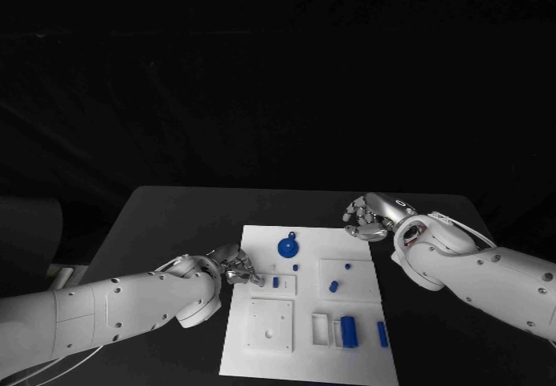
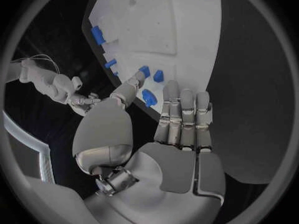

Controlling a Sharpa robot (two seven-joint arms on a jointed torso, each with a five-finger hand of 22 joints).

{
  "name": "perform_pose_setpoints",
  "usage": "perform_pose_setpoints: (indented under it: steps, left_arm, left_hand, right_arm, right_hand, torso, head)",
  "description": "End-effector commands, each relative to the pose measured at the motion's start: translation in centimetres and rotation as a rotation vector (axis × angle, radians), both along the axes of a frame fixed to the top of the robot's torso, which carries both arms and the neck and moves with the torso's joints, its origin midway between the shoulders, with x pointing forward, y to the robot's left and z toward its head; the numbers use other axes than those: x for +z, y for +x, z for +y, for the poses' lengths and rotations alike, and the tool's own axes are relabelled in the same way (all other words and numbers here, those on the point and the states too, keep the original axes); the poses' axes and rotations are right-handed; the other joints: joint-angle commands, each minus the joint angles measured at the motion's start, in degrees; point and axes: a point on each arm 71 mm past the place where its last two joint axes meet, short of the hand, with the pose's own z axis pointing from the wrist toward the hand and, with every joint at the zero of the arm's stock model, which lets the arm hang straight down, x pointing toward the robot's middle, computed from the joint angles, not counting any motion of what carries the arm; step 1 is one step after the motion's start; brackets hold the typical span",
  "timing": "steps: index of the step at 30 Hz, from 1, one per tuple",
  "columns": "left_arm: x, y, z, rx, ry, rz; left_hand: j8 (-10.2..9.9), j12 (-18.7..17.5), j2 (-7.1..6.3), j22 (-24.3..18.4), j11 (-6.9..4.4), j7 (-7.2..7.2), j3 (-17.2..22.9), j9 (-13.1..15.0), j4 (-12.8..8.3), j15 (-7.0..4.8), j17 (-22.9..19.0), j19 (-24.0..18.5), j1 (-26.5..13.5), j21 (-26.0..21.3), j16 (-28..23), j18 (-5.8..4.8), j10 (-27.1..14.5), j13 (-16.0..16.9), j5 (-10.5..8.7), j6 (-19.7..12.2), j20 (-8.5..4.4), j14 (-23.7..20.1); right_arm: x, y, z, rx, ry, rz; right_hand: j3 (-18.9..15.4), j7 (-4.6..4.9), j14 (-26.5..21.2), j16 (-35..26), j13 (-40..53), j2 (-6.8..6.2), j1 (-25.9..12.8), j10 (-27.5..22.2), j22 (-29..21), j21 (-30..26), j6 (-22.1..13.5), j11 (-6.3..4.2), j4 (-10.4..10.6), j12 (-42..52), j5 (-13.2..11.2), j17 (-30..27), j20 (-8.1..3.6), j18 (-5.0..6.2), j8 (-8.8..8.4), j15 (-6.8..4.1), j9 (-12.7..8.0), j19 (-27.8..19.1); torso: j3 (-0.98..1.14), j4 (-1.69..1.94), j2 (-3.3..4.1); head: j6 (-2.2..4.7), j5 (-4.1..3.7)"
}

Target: Assemble the parts on the task board

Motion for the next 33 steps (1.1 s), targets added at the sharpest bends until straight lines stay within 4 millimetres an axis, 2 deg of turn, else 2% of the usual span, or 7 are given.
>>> perform_pose_setpoints:
  steps: [1,6,13,20,25,30,33]
  left_arm:
    - [1.1,0.3,0.0,-0.046,-0.031,-0.014]
    - [3.8,1.4,-0.3,-0.109,-0.055,-0.075]
    - [5.8,2.5,-2.7,-0.277,-0.105,-0.226]
    - [6.3,2.9,-5.5,-0.475,-0.014,-0.328]
    - [6.0,3.3,-7.4,-0.579,0.07,-0.37]
    - [5.5,4.2,-9.2,-0.638,0.136,-0.379]
    - [4.9,4.5,-9.8,-0.653,0.155,-0.363]
  left_hand:
    - [-0.18,-1.0,0.95,-0.04,0.32,0.09,0.62,-0.53,-0.62,0.71,-0.47,-0.58,2.9,-0.49,-0.75,-0.08,-0.44,-1.04,2.46,-0.67,-4.96,-0.03]
    - [-0.18,-4.07,2.11,-0.65,1.42,0.54,0.52,-1.59,-0.97,2.33,-2.29,-1.38,6.29,-2.07,-3.99,0.05,-1.15,-3.6,3.96,-1.51,-3.4,-0.88]
    - [-1.0,-12.05,4.66,-2.19,2.63,0.75,1.11,-4.14,-0.27,1.86,-4.39,2.7,9.35,-3.69,-8.53,1.26,0.4,-8.89,0.02,-2.47,-3.54,4.62]
    - [-2.32,-20.93,6.76,-4.01,3.18,0.53,1.05,-6.03,-0.98,2.25,-6.27,5.11,11.11,-6.27,-15.89,1.3,4.4,-13.06,-0.65,-1.63,-3.28,8.58]
    - [-3.06,-25.6,7.0,-4.28,3.57,0.42,0.62,-6.76,-1.2,2.03,-5.5,7.51,12.12,-6.36,-17.87,1.91,5.17,-14.73,-0.64,-1.17,-3.52,11.82]
    - [-3.13,-26.45,7.09,-4.35,3.6,0.43,0.53,-6.86,-1.18,2.04,-5.13,7.91,12.23,-6.44,-18.31,2.01,5.43,-15.06,-0.68,-0.96,-3.52,12.35]
    - [-3.21,-28.26,7.92,-3.55,3.57,0.55,0.07,-7.06,-1.29,1.78,-3.33,10.38,12.66,-4.64,-16.56,2.9,5.12,-15.85,-0.54,-0.38,-3.94,15.36]
  right_arm:
    - [0.0,0.0,0.0,0.011,0.002,-0.001]
    - [0.0,0.1,-0.1,0.007,0.005,-0.001]
    - [-0.1,0.4,0.0,0.008,0.023,-0.003]
    - [-0.1,0.5,0.0,0.007,0.034,-0.004]
    - [-0.2,0.6,0.2,0.011,0.039,-0.004]
    - [-0.2,0.6,0.5,0.015,0.043,-0.004]
    - [-0.2,0.6,0.7,0.019,0.044,-0.004]
  right_hand:
    - [-0.16,0.5,-0.2,-0.13,-0.11,-0.18,-0.35,-0.55,1.0,-0.17,-0.09,0.05,-0.09,0.31,0.41,-0.1,-0.4,2.59,-0.3,0.3,-0.13,0.04]
    - [-0.2,0.59,-0.19,-0.13,-0.13,-0.16,-0.33,-0.55,0.99,-0.18,-0.44,0.12,-0.15,0.33,0.42,-0.1,-0.41,2.59,-0.48,0.37,-0.21,0.05]
    - [-0.17,0.83,-0.21,-0.15,-0.18,-0.09,-0.17,-0.56,0.97,-0.23,-1.19,0.34,-0.3,0.37,0.46,-0.12,-0.42,2.59,-0.87,0.56,-0.37,0.03]
    - [-0.11,1.28,-0.34,-0.24,-0.25,-0.12,0.08,-0.75,0.95,-0.36,-2.55,0.76,-0.55,0.35,0.45,-0.16,-0.37,2.59,-1.56,0.96,-0.64,-0.12]
    - [-0.09,1.34,-0.39,-0.27,-0.27,-0.09,0.1,-0.82,0.94,-0.41,-2.66,0.83,-0.56,0.33,0.46,-0.17,-0.34,2.59,-1.6,1.02,-0.66,-0.18]
    - [-0.09,1.36,-0.41,-0.28,-0.28,-0.08,0.09,-0.84,0.94,-0.42,-2.68,0.84,-0.56,0.32,0.46,-0.18,-0.33,2.59,-1.6,1.04,-0.66,-0.19]
    - [-0.08,1.38,-0.43,-0.3,-0.3,-0.04,0.09,-0.86,0.93,-0.44,-2.72,0.86,-0.54,0.31,0.48,-0.18,-0.32,2.59,-1.61,1.06,-0.66,-0.21]
  torso:
    - [-0.02,-0.02,-0.01]
    - [-0.01,0.01,-0.03]
    - [-0.06,-0.09,0.02]
    - [0.04,0.02,0.03]
    - [0.05,-0.06,0.05]
    - [0.08,-0.17,0.1]
    - [0.11,-0.23,0.14]
  head:
    - [0.1,-0.2]
    - [0.28,-0.48]
    - [0.63,-0.6]
    - [0.58,-0.7]
    - [0.65,-0.77]
    - [0.64,-0.73]
    - [0.66,-0.67]
